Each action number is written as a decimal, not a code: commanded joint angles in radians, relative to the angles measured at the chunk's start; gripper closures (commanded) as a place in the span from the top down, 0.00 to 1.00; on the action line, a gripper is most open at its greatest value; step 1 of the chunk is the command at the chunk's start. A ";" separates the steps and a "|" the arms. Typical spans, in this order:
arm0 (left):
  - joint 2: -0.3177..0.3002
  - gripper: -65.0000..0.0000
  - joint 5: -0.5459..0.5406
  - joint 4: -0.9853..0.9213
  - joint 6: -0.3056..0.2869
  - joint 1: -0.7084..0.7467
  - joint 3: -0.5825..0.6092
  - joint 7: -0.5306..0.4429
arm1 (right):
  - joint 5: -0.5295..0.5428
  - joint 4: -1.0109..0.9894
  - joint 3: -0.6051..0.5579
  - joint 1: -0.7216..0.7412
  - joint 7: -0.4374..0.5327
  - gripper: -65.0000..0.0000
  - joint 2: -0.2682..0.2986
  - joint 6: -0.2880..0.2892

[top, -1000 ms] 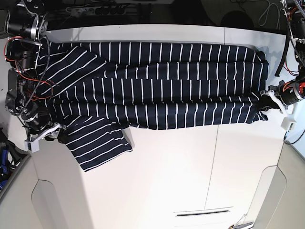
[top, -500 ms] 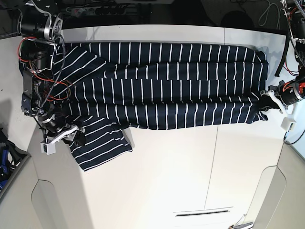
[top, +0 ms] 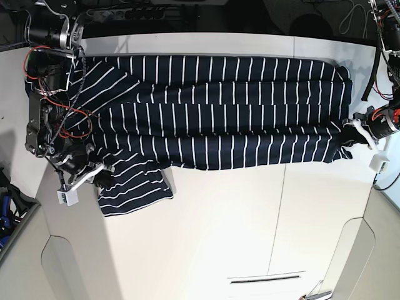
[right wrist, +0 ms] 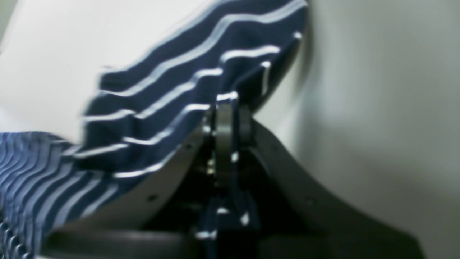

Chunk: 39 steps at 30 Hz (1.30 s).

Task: Fold the T-shirt properly
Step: 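Lay the hem over the folded shirt and release both grippers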

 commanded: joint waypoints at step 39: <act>-0.022 0.00 -0.167 0.341 -0.002 0.355 -0.274 0.156 | 0.375 0.740 0.229 -0.661 -0.172 0.00 0.012 0.023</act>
